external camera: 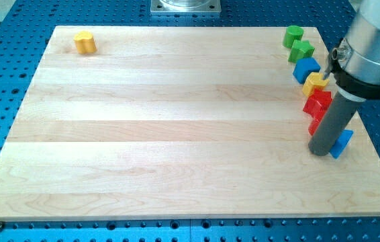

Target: Place the heart below the triangle

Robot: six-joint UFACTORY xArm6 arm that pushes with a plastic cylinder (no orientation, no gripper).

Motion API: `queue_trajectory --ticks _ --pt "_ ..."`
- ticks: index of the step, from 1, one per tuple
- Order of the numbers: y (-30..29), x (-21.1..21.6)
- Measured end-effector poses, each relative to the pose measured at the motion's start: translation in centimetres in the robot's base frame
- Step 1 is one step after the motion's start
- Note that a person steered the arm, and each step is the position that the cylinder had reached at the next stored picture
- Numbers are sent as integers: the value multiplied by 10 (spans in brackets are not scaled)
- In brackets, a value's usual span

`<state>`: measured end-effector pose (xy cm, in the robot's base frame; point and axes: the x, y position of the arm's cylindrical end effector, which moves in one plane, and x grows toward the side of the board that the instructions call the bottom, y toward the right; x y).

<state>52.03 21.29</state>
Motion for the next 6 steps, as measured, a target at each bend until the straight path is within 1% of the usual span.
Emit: queue_trajectory --ticks 1,2,3,4,5,6 --pt "-61 1" --pt "-183 -26" --pt "-308 -110" --pt "-439 -142" --pt "-507 -208" --pt "-480 -284"
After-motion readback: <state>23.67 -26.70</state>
